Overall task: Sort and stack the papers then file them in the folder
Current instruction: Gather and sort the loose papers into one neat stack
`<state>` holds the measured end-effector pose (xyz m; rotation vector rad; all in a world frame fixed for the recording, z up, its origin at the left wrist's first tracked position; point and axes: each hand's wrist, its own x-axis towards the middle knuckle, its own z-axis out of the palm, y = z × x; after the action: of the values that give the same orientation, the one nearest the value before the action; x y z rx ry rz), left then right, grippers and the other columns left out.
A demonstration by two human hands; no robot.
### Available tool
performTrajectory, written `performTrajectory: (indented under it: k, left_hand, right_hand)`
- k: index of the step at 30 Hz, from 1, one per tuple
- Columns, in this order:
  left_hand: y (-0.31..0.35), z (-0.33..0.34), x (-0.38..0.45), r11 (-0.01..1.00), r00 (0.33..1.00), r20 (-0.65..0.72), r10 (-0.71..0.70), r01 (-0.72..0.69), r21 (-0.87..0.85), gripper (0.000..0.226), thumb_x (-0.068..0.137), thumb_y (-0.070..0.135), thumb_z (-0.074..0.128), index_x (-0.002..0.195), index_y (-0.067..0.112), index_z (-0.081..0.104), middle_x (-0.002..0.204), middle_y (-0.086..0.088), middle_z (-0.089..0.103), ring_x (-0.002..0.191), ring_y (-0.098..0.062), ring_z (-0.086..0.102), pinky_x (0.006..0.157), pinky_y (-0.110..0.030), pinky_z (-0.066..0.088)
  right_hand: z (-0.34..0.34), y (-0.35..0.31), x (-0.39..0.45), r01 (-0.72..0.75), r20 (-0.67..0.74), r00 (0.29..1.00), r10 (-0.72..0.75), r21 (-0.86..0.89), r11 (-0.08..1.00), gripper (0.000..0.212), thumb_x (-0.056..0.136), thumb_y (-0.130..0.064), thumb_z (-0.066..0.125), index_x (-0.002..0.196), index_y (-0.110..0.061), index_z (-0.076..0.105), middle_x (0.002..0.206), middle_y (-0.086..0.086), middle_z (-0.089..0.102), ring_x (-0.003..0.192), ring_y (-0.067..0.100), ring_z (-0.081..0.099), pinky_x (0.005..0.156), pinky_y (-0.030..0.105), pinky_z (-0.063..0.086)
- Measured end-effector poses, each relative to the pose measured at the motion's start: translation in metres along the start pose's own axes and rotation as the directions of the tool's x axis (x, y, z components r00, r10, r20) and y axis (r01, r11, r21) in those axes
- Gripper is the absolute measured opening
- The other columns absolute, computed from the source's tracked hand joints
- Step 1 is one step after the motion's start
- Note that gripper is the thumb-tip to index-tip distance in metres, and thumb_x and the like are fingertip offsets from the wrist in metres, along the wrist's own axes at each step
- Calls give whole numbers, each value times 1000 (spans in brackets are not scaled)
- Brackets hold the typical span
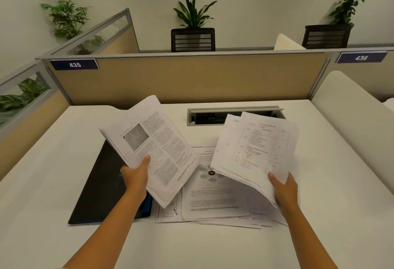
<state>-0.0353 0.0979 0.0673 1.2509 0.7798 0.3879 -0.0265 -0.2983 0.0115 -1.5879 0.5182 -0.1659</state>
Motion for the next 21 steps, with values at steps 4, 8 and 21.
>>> performTrajectory:
  k: [4, 8, 21]
  left_hand:
    - [-6, 3, -5, 1000, 991, 135, 4, -5, 4, 43, 83, 11, 77, 122, 11, 60, 117, -7, 67, 91, -12, 65, 69, -28, 54]
    - [-8, 10, -11, 999, 941, 337, -14, -4, 54, 45, 80, 3, 77, 122, 9, 64, 115, -8, 71, 101, -24, 69, 88, -44, 56]
    - [-1, 26, -40, 984, 695, 697, -176, 117, 132, 46, 79, 26, 75, 120, 8, 67, 114, -24, 69, 103, -41, 67, 78, -50, 59]
  right_hand:
    - [7, -7, -8, 73, 94, 993, -76, 33, 997, 54, 89, -23, 69, 139, -19, 48, 123, -6, 61, 100, 8, 61, 81, 22, 49]
    - [24, -13, -15, 115, 184, 976, -115, 12, 993, 49, 88, -26, 70, 133, -27, 53, 116, -16, 64, 99, 0, 63, 80, 18, 51]
    - [68, -31, -37, -205, 669, 733, 119, 50, 977, 55, 79, -38, 79, 129, -38, 55, 123, -10, 69, 109, 16, 69, 86, 36, 59]
